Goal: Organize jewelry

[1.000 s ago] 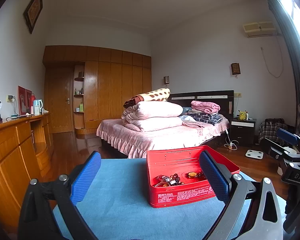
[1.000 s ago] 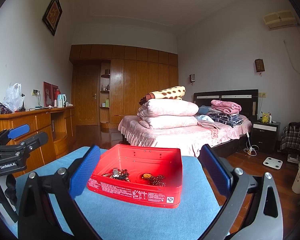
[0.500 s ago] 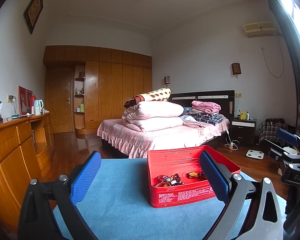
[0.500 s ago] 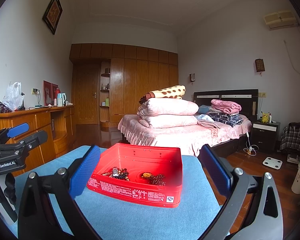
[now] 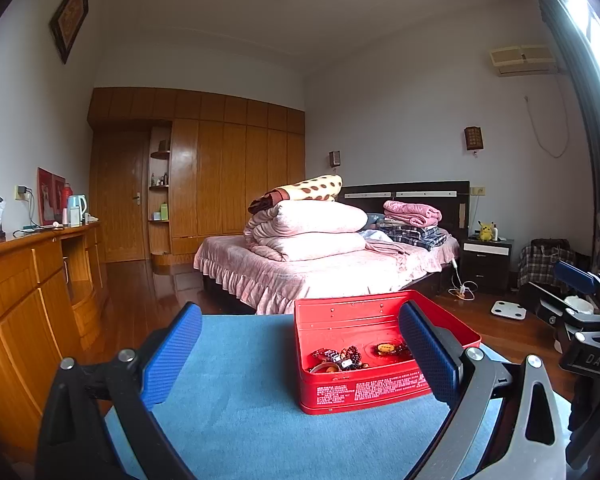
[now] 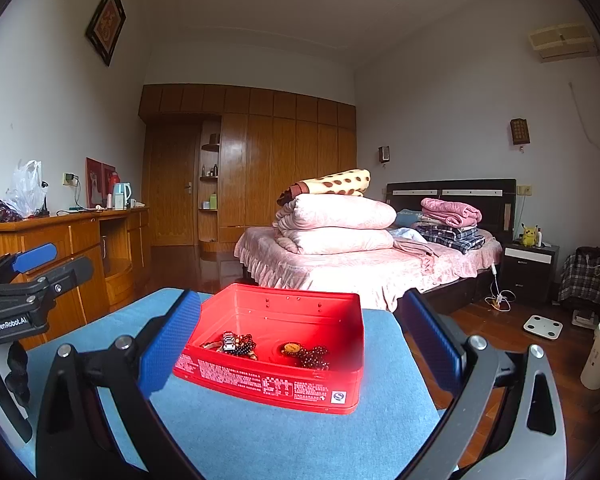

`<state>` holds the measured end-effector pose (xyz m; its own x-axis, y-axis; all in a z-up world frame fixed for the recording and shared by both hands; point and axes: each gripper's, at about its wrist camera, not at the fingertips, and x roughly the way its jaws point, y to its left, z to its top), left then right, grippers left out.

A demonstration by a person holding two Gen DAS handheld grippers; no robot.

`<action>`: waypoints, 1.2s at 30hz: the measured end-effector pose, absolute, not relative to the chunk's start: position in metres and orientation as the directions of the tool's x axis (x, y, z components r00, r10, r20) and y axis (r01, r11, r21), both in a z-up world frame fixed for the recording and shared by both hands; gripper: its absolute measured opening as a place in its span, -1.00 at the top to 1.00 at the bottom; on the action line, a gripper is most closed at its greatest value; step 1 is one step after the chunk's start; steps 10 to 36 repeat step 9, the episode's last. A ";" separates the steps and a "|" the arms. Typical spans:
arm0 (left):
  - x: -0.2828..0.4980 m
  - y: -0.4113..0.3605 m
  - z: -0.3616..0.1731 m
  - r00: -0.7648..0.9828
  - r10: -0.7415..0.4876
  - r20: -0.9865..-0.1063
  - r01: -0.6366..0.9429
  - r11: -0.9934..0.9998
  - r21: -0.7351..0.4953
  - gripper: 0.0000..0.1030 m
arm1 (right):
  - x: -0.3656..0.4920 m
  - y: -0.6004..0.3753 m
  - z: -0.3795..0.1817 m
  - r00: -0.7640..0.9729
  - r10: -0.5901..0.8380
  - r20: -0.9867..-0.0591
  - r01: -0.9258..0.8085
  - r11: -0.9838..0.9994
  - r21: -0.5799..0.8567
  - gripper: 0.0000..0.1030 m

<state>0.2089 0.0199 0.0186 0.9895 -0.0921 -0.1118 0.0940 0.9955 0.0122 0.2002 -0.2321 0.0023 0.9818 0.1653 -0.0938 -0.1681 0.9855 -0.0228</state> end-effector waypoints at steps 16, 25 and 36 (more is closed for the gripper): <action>0.208 0.016 0.018 0.991 -0.083 -0.109 0.086 0.996 0.024 -0.88 | 0.200 -0.238 0.000 0.983 0.160 -0.091 -0.163 0.986 -0.020 -0.89; 0.208 0.016 0.018 0.991 -0.083 -0.109 0.086 0.996 0.024 -0.88 | 0.200 -0.238 0.000 0.983 0.160 -0.091 -0.163 0.986 -0.020 -0.89; 0.208 0.016 0.018 0.991 -0.083 -0.109 0.086 0.996 0.024 -0.88 | 0.200 -0.238 0.000 0.983 0.160 -0.091 -0.163 0.986 -0.020 -0.89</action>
